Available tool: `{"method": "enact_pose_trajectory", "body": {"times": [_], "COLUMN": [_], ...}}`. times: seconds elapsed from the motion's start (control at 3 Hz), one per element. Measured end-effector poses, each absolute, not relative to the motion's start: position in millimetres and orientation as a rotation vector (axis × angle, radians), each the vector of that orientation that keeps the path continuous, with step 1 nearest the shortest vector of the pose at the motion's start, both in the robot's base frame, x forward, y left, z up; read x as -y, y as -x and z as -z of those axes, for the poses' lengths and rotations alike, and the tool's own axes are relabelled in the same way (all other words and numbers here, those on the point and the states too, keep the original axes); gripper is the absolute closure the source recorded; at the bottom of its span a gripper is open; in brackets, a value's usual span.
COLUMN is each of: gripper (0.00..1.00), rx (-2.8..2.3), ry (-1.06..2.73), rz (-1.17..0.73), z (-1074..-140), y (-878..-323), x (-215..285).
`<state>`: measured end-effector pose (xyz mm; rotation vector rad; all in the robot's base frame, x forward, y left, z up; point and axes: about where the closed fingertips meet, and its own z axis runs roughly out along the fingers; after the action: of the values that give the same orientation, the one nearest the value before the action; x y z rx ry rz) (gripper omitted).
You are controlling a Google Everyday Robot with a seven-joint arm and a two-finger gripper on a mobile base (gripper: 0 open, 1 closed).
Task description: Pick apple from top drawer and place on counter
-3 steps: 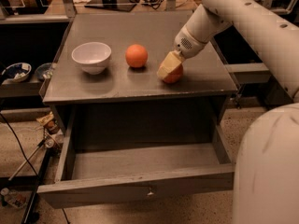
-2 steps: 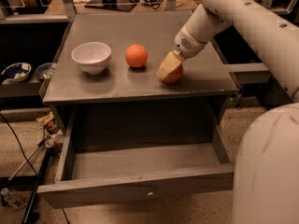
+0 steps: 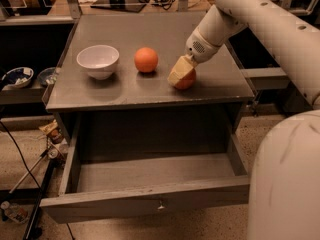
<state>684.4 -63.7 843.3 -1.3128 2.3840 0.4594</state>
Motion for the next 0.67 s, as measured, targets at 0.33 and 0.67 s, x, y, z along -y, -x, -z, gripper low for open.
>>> {"method": "enact_pose_trajectory", "body": {"times": [0.33, 0.67], "gripper": [0.04, 0.0], "rx": [-2.384, -2.384], "ry": [1.313, 1.313], "rz": [-0.459, -0.46], "z": [-843.2, -843.2], "y": [-684.4, -684.4], "x": [63.7, 63.7]}}
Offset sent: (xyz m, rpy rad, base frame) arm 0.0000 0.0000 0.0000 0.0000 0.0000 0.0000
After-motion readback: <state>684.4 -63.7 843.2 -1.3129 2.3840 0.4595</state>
